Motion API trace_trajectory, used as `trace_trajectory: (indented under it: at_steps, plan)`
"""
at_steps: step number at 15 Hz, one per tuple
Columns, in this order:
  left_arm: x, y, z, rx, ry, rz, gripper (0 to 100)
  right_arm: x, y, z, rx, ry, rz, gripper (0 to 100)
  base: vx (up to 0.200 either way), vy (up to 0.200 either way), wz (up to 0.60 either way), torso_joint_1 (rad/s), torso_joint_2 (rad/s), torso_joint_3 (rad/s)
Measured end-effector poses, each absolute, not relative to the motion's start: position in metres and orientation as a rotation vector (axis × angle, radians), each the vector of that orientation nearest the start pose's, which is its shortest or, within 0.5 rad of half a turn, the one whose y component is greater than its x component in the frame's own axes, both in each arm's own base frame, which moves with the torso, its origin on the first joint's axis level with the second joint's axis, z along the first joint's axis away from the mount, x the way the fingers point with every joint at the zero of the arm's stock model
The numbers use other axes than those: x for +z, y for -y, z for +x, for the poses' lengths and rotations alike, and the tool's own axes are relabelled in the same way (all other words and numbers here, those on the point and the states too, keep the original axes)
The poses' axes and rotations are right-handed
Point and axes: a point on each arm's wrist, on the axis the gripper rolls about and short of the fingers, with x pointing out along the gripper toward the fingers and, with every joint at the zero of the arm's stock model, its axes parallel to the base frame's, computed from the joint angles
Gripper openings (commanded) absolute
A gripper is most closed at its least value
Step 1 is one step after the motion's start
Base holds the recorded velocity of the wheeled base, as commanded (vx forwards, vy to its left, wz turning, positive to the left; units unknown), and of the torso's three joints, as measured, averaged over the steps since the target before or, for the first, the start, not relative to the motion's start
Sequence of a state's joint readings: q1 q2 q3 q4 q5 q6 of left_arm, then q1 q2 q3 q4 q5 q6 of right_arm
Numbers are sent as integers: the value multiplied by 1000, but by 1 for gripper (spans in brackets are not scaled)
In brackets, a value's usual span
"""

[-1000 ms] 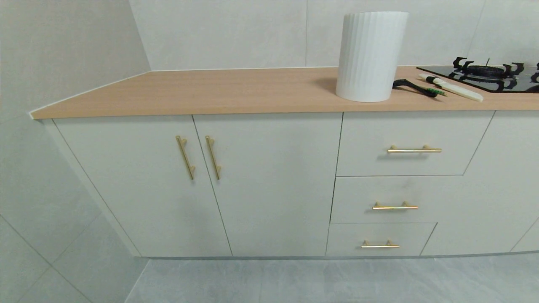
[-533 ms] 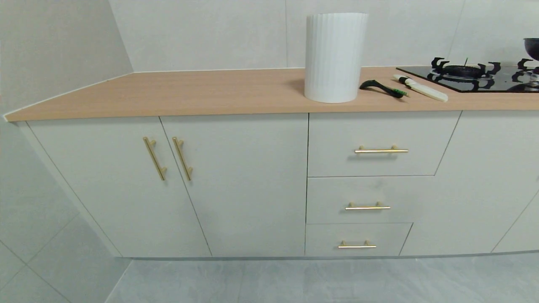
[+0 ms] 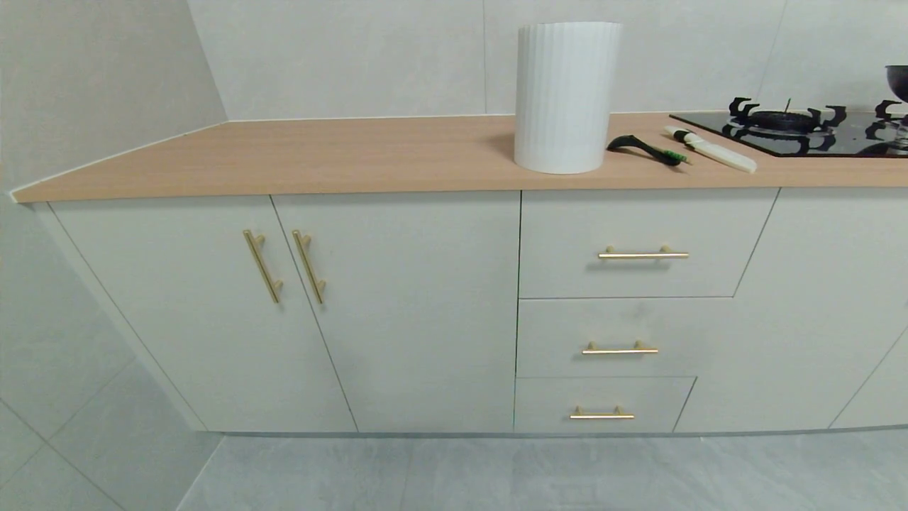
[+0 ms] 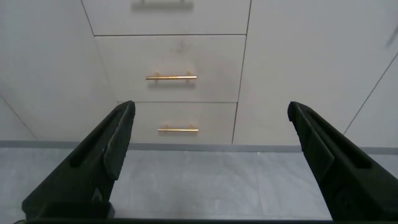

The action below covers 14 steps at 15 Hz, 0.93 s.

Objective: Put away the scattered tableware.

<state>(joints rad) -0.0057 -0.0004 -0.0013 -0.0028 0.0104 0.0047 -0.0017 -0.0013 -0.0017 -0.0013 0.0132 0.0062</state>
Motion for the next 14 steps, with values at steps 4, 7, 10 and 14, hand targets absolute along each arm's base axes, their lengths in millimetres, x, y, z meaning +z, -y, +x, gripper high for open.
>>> trace_trajectory:
  at_steps: [4,7,10,14]
  plan:
    - [76,0,-23,5,4,5,100,76,0,-23,12,4,6,100,200,0,0,7,7,1]
    - [76,0,-23,5,4,4,100,76,0,-23,12,4,6,100,67,0,0,-1,1,-1]
    - [76,0,-23,4,3,4,100,76,0,-23,11,3,5,100,0,0,0,0,0,0]
    - [76,0,-23,4,4,4,100,76,0,-23,12,4,5,100,0,0,0,0,0,0]
